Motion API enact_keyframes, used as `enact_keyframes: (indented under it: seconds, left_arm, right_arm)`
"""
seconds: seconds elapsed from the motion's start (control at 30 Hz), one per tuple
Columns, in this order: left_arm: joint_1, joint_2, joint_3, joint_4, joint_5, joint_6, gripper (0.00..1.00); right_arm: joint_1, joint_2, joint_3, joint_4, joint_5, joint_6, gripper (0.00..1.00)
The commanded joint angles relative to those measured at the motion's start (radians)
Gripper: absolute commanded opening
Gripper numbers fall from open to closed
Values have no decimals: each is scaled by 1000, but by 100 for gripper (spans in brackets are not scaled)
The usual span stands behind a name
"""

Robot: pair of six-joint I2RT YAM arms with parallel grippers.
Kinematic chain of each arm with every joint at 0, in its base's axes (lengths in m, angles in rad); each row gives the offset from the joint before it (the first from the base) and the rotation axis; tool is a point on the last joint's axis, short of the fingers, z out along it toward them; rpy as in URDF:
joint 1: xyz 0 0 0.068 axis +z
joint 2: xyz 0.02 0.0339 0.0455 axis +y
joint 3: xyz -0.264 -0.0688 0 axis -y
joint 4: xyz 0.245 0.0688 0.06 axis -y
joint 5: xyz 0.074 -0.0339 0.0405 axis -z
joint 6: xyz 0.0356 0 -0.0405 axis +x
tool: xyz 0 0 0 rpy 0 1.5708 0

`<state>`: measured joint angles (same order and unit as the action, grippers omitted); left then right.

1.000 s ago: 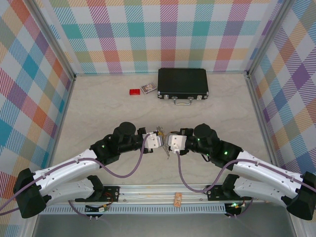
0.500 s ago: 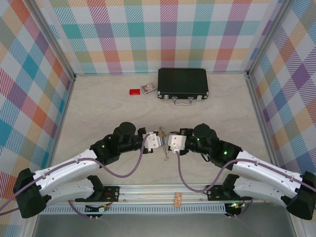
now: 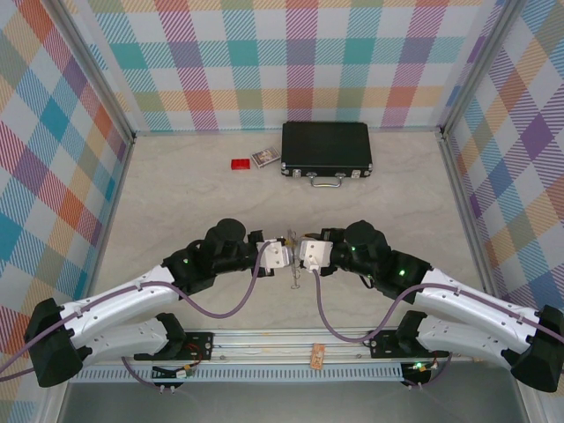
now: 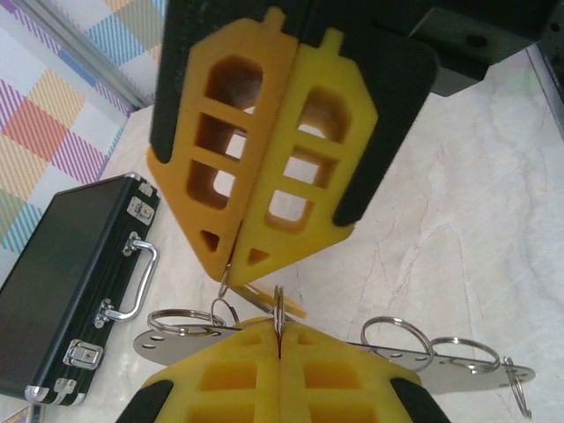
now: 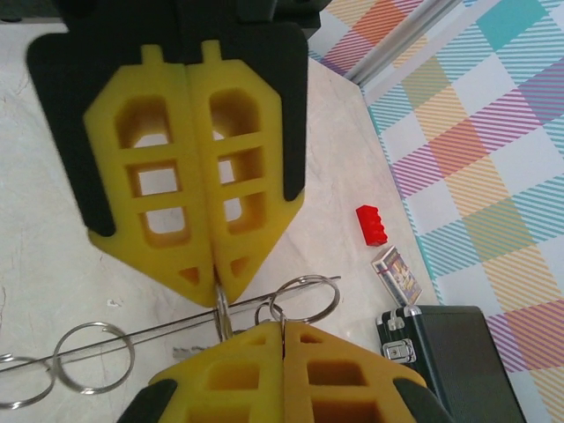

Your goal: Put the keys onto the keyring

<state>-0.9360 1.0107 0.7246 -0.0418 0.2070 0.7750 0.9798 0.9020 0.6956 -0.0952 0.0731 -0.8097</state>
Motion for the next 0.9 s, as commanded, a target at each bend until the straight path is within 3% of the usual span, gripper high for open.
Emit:
enact_keyframes:
  seconds: [0.0, 0.53, 0.87]
  left_arm:
    - [-15, 4, 44, -10, 28, 18, 0]
    - [-17, -29, 8, 63, -37, 10, 0]
    - [-17, -42, 19, 68, 4, -11, 0]
  right_arm:
    - [-4, -9, 16, 10, 0, -25, 0]
    - [-5, -88, -6, -34, -27, -13, 0]
    - [-4, -106, -19, -54, -90, -8, 0]
